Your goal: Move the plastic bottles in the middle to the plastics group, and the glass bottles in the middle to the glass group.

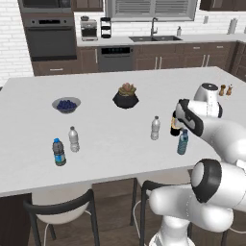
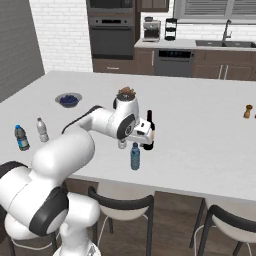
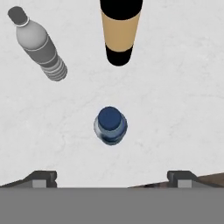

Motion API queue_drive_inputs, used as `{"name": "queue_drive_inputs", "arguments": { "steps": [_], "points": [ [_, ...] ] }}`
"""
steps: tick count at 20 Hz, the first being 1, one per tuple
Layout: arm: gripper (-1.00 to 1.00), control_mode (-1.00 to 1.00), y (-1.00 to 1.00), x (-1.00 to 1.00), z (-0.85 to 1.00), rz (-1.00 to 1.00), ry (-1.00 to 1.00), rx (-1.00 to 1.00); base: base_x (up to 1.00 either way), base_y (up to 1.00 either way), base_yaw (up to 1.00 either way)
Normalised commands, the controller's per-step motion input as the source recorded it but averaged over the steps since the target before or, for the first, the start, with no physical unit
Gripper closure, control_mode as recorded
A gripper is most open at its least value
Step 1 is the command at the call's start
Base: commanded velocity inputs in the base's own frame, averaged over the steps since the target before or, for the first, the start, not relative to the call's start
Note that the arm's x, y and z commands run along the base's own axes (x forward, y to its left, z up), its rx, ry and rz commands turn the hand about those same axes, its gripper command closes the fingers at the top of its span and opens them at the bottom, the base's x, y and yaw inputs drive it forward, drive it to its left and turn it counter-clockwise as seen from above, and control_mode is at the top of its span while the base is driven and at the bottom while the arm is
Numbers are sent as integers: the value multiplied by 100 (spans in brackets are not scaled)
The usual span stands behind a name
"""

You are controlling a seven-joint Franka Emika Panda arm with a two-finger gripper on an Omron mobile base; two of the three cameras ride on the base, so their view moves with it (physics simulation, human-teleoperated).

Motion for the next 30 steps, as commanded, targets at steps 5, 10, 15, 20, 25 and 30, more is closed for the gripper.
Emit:
{"name": "queue_drive_inputs", "arguments": {
  "steps": [5,10,15,20,25,30],
  "points": [
    [-100,-100,0,19,-11,0,0,0,0,0,0],
    [-100,-100,0,9,-18,0,1,0,0,0,0],
    [-100,-100,0,5,-20,0,0,0,0,0,0],
    [-100,-100,0,20,-10,0,0,0,0,0,0],
    [-100,-100,0,16,-5,0,0,0,0,0,0],
    [-100,-100,0,16,-9,0,1,0,0,0,0]
  ]
}}
